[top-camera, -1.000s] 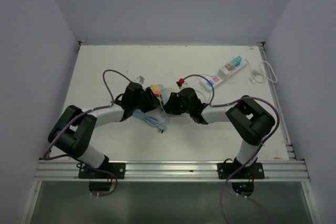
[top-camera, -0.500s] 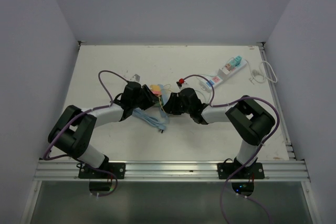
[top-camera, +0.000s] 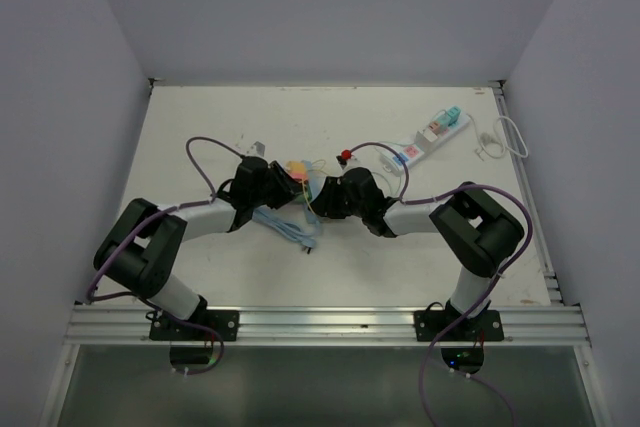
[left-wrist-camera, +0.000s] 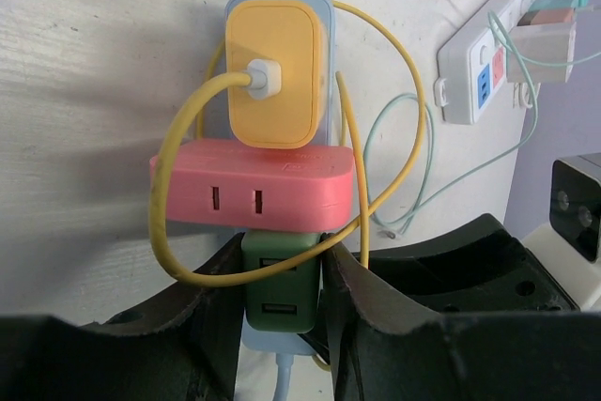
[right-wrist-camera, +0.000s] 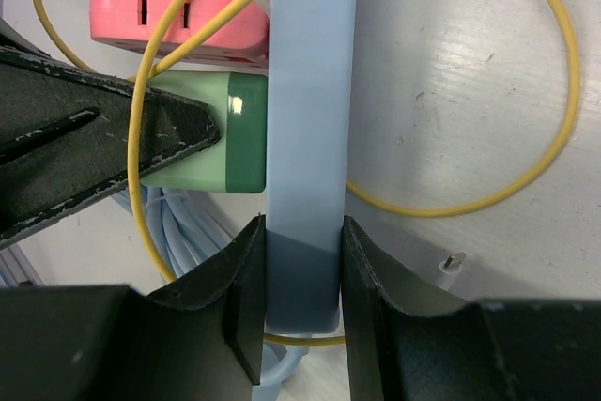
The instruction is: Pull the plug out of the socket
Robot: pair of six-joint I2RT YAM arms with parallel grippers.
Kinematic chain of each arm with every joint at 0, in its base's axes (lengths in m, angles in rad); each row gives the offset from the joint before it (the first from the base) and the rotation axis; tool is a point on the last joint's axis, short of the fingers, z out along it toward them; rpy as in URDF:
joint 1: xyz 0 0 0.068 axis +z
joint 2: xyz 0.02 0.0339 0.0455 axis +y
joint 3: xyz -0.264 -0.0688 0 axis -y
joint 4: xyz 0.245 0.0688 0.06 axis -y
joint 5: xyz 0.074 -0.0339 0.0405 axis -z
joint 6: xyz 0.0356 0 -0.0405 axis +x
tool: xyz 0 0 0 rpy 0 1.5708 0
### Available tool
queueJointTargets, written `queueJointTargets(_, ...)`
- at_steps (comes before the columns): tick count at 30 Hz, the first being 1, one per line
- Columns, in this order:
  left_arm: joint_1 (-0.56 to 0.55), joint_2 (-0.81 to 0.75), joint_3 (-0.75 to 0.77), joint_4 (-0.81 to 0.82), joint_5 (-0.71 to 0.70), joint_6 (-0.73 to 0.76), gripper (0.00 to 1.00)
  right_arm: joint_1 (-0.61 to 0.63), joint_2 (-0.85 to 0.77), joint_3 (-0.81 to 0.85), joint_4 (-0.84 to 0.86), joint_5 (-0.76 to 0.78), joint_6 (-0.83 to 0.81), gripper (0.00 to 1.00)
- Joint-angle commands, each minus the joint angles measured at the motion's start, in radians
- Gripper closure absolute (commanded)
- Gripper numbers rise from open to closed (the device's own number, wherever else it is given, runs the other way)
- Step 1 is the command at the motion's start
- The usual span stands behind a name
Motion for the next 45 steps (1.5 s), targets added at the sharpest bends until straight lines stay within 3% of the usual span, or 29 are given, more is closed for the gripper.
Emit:
queueJointTargets(1,0.007,0.022,-0.005,0.096,0.001,-0.017,0.61,0.006,-0.031,-0.01,0.043,-0.033,-0.009,1.0)
queueJointTargets(5,0.007,0.023,-0.004,0.096,0.01,-0.014,0.74,0.006,-0.031,-0.013,0.028,-0.013,-0.016,1.0)
queueJointTargets(9,0.007,-0.007,-0.007,0.067,0.002,0.004,0.99,-0.008,-0.037,-0.02,-0.02,0.044,-0.025,1.0)
queueJointTargets(10,0.007,-0.022,-0.007,0.051,-0.002,0.009,1.0,-0.016,-0.037,-0.021,-0.029,0.053,-0.025,1.0)
queueJointTargets(26,0.056,-0.125,-0.062,0.037,0.016,-0.017,1.0,-0.076,0.0,0.026,-0.343,0.271,0.01,1.0)
queueJointTargets(45,0.088,-0.248,-0.217,0.146,0.002,-0.188,1.0,-0.082,0.097,0.063,-0.425,0.346,0.039,1.0)
